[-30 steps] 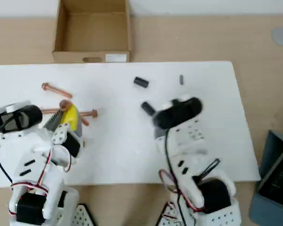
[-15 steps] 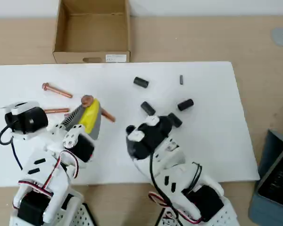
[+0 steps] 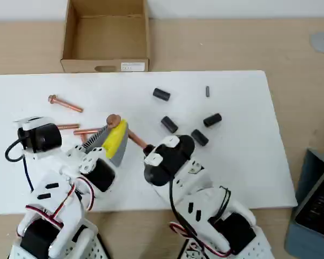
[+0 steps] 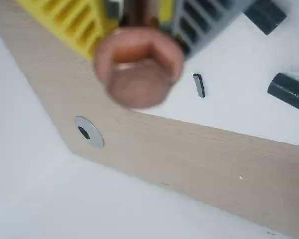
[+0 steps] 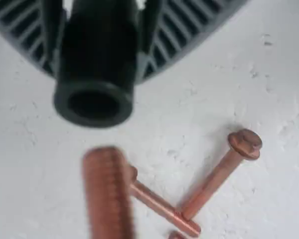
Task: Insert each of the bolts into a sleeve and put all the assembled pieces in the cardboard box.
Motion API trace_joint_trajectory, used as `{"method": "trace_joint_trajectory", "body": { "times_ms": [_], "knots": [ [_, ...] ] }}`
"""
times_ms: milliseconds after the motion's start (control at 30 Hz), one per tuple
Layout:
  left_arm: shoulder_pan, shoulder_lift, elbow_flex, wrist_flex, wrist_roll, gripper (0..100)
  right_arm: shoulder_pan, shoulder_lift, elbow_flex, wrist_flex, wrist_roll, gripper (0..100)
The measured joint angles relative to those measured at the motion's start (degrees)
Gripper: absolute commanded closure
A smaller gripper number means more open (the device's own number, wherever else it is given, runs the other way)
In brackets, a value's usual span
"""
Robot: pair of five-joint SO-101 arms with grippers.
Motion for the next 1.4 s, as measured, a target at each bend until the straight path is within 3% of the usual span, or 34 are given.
{"method": "trace_joint_trajectory", "body": {
  "times_ms": [367, 800, 1400],
  "knots": [
    [2.6, -0.1, 4.3, -0.1, -0.2, 100, -0.2, 0.0, 0.1, 0.0, 0.0, 98.9],
    [6.9, -0.5, 5.1, 1.8, -11.2, 100, -3.5, 0.0, 0.3, 0.2, 4.7, 98.9],
    [8.8, -0.6, 4.8, 9.2, -11.1, 99, -3.5, 0.0, 0.4, 0.2, 4.7, 98.9]
  ]
}}
